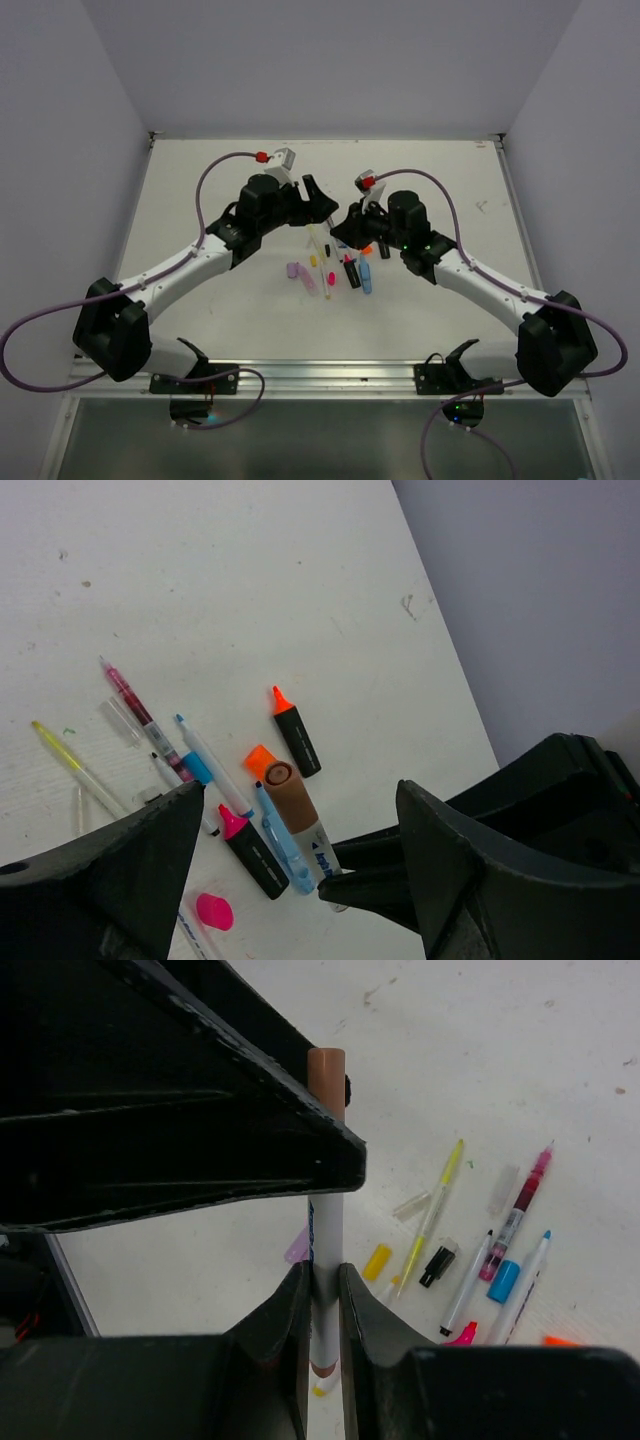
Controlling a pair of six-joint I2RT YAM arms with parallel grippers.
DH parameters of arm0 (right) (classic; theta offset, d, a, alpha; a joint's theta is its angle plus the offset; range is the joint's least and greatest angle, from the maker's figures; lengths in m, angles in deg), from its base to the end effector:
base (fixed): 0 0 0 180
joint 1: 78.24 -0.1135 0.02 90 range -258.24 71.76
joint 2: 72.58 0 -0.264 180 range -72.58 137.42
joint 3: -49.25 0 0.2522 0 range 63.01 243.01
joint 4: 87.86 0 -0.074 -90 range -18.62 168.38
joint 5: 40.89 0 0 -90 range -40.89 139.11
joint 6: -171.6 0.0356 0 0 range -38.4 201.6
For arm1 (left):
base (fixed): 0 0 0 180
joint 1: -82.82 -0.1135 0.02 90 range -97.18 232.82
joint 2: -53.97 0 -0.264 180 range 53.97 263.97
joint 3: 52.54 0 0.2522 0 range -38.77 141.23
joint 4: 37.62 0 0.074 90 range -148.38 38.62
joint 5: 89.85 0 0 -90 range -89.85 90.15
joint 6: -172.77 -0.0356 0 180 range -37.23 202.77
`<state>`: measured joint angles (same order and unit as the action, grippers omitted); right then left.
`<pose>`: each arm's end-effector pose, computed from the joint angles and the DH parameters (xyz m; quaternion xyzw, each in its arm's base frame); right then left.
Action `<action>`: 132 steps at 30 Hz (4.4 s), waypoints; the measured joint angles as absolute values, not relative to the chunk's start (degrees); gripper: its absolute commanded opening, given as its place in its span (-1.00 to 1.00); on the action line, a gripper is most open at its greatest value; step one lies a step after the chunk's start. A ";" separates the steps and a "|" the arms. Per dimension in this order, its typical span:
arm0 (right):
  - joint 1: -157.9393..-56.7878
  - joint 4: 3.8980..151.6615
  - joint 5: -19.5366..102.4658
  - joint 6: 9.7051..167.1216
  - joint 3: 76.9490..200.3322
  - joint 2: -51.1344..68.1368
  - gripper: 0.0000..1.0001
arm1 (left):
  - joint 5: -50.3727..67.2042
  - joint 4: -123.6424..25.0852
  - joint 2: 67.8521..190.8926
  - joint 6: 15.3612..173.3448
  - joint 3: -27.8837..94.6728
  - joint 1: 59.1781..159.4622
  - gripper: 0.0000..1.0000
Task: Open the pen caps
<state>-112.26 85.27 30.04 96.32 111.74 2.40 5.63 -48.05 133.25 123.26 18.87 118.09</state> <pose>0.2416 0.1771 0.2783 -0.2293 0.7772 0.3584 0.4636 0.2631 -0.1902 0.3040 -0.0089 0.8101 -0.3898 0.4379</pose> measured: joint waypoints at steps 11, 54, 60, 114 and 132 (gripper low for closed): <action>-113.24 88.16 28.99 96.04 109.90 1.85 -1.00 | 3.03 -48.03 134.87 125.95 18.89 118.09 -0.13; -114.60 94.47 20.09 95.79 110.23 7.25 -1.00 | 7.51 -32.42 127.98 122.72 10.15 119.09 -1.00; -115.75 96.68 24.37 94.68 106.34 4.13 -1.00 | 2.64 -32.90 127.64 123.96 10.04 121.37 -1.00; -102.68 69.40 44.66 100.41 123.71 27.75 -0.92 | 16.75 -47.52 168.25 123.66 38.85 114.55 -0.87; -102.92 70.23 42.41 99.99 127.19 34.86 -0.35 | 16.32 -53.03 180.20 123.72 47.27 115.64 -0.37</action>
<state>-102.92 70.23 42.41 99.99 127.19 34.86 16.32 -53.03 180.20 123.72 47.27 115.64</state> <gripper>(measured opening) 0.308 0.273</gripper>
